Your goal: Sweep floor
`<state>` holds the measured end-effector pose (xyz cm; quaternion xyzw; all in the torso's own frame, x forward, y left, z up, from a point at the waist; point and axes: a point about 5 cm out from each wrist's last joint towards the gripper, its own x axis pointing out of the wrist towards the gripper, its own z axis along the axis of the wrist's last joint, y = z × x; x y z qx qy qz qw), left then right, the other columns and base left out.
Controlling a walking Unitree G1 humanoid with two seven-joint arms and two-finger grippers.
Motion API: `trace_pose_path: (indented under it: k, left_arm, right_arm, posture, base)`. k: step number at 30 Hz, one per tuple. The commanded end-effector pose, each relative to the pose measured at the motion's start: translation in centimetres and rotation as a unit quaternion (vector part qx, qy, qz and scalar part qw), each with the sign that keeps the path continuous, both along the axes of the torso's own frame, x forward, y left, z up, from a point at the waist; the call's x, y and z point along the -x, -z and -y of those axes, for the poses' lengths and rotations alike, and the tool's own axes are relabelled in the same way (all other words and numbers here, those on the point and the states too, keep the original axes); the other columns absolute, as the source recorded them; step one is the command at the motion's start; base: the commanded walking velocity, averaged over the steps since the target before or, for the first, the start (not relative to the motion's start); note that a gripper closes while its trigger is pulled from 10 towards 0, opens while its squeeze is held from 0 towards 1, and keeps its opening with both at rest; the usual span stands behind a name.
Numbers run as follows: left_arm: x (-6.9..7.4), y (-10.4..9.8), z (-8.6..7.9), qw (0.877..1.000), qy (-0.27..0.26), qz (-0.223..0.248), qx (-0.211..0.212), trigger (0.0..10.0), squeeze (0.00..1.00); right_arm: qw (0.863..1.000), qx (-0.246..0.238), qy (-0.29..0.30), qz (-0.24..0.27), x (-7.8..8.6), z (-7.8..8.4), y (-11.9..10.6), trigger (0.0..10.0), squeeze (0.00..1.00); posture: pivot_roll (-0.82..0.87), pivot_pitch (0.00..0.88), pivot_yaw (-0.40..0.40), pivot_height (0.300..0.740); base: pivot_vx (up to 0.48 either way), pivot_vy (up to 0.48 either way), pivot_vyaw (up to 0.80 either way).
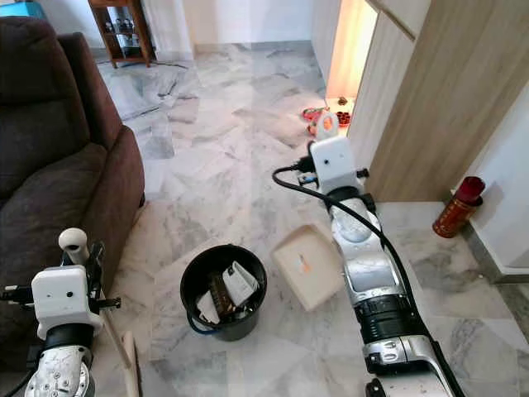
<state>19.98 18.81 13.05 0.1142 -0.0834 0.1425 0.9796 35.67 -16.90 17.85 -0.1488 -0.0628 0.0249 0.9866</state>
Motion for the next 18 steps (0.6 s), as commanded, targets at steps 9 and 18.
trace_pose_path:
  k: [9,18]
  left_arm:
    - [0.4,-0.5,-0.2,1.0,0.005,0.007,-0.009,10.0,0.0]
    - [0.5,-0.5,-0.1,1.0,0.012,0.005,-0.014,10.0,0.0]
  right_arm:
    - [0.997,-0.065,-0.038,-0.034,2.1,1.3,3.4,10.0,0.0]
    - [0.993,-0.093,-0.03,-0.061,3.6,3.1,5.2,10.0,0.0]
  posture:
    - [-0.1,0.076,0.043,0.74]
    - [-0.1,0.076,0.045,0.74]
  base:
    - [0.0,0.0,0.0]
    - [0.0,0.0,0.0]
